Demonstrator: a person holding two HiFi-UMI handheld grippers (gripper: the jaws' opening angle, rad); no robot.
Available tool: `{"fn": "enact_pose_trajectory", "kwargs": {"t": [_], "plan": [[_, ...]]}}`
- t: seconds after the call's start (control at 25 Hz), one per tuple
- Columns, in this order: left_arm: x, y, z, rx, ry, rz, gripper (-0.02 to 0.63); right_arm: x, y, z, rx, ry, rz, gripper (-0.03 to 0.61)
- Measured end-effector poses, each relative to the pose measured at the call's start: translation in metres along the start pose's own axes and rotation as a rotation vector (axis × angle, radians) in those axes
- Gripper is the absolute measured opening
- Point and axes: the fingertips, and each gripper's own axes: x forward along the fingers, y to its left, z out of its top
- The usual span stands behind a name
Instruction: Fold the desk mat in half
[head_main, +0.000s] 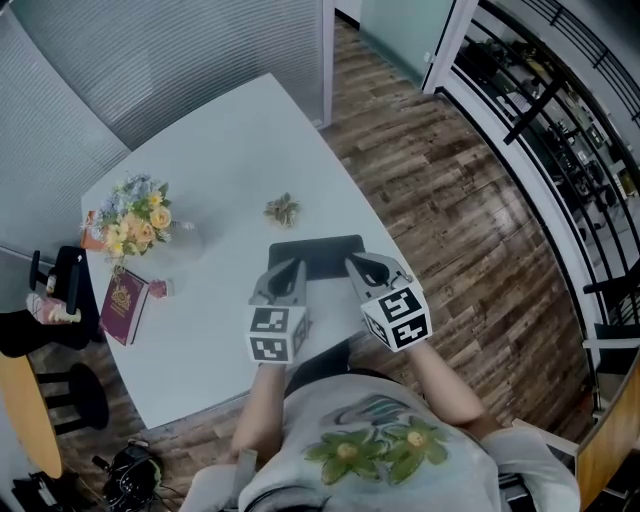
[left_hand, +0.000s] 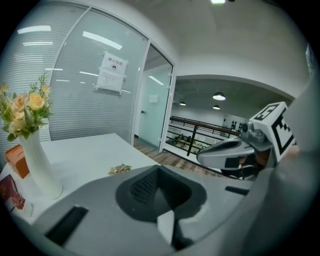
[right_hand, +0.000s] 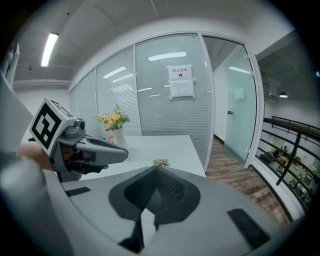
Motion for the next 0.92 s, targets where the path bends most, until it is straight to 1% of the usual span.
{"fn": "enact_pose_trajectory", "kwargs": {"t": [0.2,0.32,0.44,0.6,0.92], "plan": [[-0.014,-0.021,0.001,0.017,-0.047,-0.026,0.003,-0.018,0.023,0.005,-0.021,-0.043,0.018,0.018],[-0.024,-0.03,0.002,0.031,-0.061,-0.034,0.003,-0.028,0.033,0.0,-0.034,-0.054,0.02,0.017],[-0.038,-0.036,-0.002,0.043,-0.061,-0.029,0.003,-0.041,0.04,-0.01,-0.033,-0.049,0.013,0.018],[-0.057,-0.046,-0.007,0.037,-0.065,-0.021,0.003,-0.062,0.048,-0.015,-0.027,-0.068,0.007,0.017],[-0.083,-0.068,-0.019,0.066,-0.065,-0.036,0.003,-0.087,0.063,-0.022,-0.005,-0.103,0.007,0.018]]}}
